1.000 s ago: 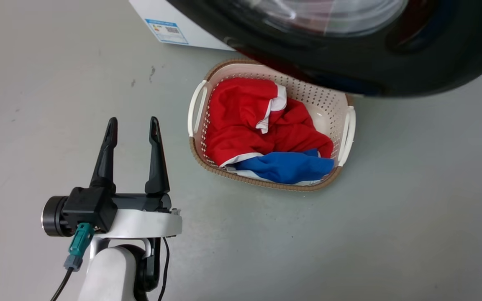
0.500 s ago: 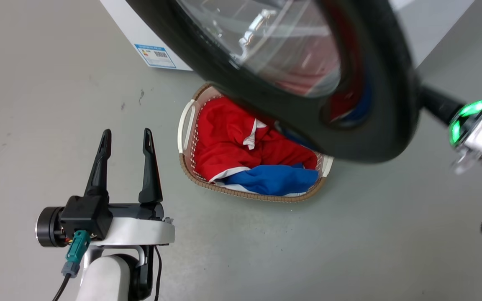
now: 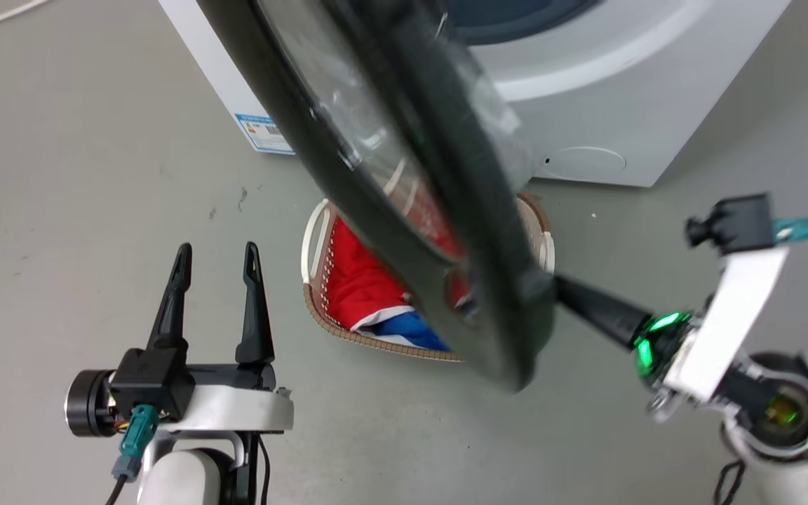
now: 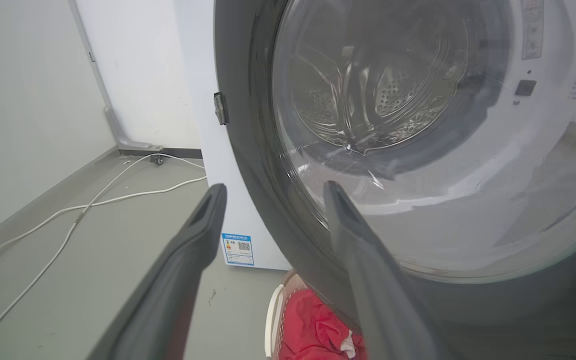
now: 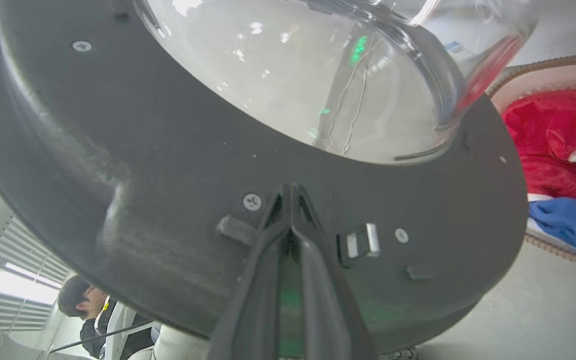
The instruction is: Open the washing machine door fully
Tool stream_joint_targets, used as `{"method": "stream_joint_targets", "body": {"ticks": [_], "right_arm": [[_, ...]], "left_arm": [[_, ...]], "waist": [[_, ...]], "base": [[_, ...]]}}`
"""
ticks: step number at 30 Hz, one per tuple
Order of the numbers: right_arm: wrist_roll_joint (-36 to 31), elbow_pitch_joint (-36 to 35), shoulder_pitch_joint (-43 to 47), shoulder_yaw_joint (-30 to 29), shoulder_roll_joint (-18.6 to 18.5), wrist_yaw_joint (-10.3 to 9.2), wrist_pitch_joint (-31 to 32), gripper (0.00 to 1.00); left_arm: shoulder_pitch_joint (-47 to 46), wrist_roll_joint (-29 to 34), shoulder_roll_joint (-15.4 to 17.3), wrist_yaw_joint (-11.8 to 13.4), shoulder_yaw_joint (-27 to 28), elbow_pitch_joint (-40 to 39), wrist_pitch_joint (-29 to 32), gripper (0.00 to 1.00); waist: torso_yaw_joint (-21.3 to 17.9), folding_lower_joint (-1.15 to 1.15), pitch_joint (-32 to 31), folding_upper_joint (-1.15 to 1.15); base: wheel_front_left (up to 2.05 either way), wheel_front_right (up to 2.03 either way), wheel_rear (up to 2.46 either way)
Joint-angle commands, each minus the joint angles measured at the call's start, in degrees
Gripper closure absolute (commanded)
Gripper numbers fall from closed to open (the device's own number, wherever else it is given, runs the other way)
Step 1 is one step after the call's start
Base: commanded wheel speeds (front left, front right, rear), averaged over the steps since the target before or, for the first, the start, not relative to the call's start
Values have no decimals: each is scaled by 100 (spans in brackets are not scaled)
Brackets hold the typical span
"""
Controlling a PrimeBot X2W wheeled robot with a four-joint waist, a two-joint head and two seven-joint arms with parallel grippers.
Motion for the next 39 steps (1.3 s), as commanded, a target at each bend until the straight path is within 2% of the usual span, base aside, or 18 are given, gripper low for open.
{"method": "stream_joint_targets", "body": {"ticks": [1, 11, 22, 27, 32, 33, 34, 35, 39], "right_arm": [[24, -51, 177, 118, 96, 16, -20, 100], [-165, -93, 536, 944, 325, 16, -180, 100], [-41, 199, 626, 1458, 541, 16, -404, 100], [54, 312, 691, 1537, 581, 16, -615, 100], [-21, 259, 829, 1411, 457, 17, -1098, 100], [-96, 234, 843, 1345, 407, 17, -1262, 96], [-151, 210, 873, 1282, 370, 16, -1432, 53], [-198, 170, 915, 1230, 348, 17, -1598, 0], [-719, 84, 968, 981, 133, 17, -2480, 0]], "left_arm": [[63, 37, 1, 30, 5, 5, -14, 0], [253, 45, 1, 38, 8, 28, -14, 0], [305, 31, 1, 43, -6, 58, -14, 0], [381, 41, 1, 65, 3, 88, -14, 0], [502, 50, 1, 64, 26, 132, -14, 0], [528, 55, 0, 65, 33, 143, -14, 0], [556, 67, 1, 64, 40, 149, -14, 0], [587, 79, 0, 61, 47, 150, -14, 0], [720, 108, 1, 40, 105, 171, -14, 0]], "waist": [[12, 0, -76, 0], [85, 0, -319, 0], [165, 0, -417, 0], [150, 0, -550, 0], [90, 0, -784, 0], [67, 0, -847, 0], [47, 0, -898, 0], [21, 0, -957, 0], [-79, 0, -1156, 0]], "base": [[0, 0, 0], [0, 0, 0], [0, 0, 0], [0, 0, 0], [0, 0, 0], [0, 0, 0], [0, 0, 0], [0, 0, 0], [0, 0, 0]]}}
